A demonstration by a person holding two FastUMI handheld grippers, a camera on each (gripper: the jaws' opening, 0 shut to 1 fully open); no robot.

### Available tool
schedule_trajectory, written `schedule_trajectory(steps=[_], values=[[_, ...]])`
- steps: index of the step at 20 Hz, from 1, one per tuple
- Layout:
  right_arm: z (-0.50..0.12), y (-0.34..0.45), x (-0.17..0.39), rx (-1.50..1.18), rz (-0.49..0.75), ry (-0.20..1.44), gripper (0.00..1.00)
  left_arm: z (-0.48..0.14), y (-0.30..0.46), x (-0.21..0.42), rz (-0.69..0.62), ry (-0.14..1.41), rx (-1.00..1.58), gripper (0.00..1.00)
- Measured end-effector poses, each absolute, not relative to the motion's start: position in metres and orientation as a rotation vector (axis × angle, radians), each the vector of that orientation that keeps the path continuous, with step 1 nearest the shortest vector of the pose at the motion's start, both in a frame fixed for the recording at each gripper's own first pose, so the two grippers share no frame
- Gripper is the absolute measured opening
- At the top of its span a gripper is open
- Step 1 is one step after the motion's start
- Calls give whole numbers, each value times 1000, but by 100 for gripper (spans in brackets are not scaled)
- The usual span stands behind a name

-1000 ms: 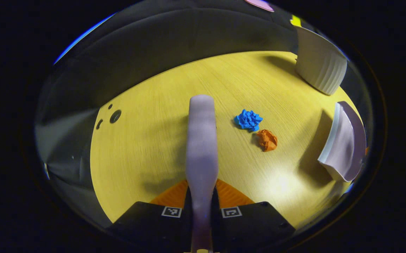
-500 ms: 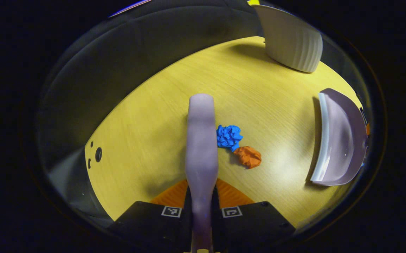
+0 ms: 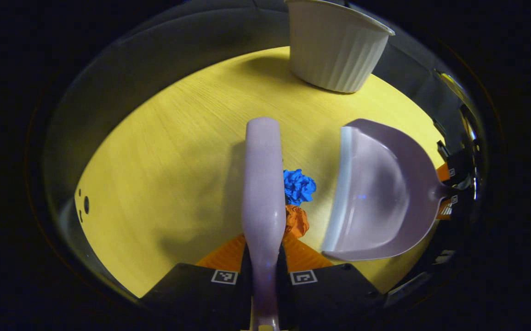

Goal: Pick up the small broom and dustpan from the desktop, sweep the trash into the dustpan with the broom, and then empty the trash into the garbage bin.

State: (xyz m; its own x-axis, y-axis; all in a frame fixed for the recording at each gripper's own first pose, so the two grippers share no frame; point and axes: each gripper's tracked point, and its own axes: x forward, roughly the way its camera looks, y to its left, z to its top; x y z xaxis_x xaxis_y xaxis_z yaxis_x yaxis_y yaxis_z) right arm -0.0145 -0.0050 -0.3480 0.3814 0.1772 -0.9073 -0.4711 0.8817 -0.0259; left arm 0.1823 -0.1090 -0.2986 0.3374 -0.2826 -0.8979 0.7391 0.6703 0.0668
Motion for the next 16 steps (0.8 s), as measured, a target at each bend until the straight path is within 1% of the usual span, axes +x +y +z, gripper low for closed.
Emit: schedule_trajectory(steps=[2,3,4,5,6,7,8,9,11,13,14,15,16], values=[[-349,-6,-13,-321,453,1097,36,-297,-128,160,-747,1060,472,27],[-348,-6,-13,-327,467,1091,36,-296,-138,148,-774,1081,449,29],[-347,-6,-12,-331,481,1087,36,-294,-147,137,-803,1102,425,27],[-347,-6,-11,-334,496,1079,36,-292,-153,128,-825,1128,398,27],[-349,-7,-11,-341,507,1072,36,-288,-163,121,-840,1145,366,29],[-350,-8,-11,-346,516,1063,36,-286,-168,118,-843,1147,337,27],[-349,-9,-12,-348,520,1051,36,-282,-172,118,-827,1134,320,29],[-347,-9,-15,-351,518,1044,36,-283,-168,121,-798,1117,314,27],[-345,-8,-21,-339,510,1045,36,-275,-161,121,-746,1075,283,27],[-343,-8,-14,-327,500,1041,36,-253,-149,120,-697,1005,230,27],[-345,-8,-15,-325,491,1033,36,-240,-140,120,-657,958,214,30],[-345,-9,-16,-325,485,1027,36,-231,-129,118,-604,906,199,27],[-345,-9,-16,-325,478,1021,36,-221,-119,113,-556,857,162,27]])
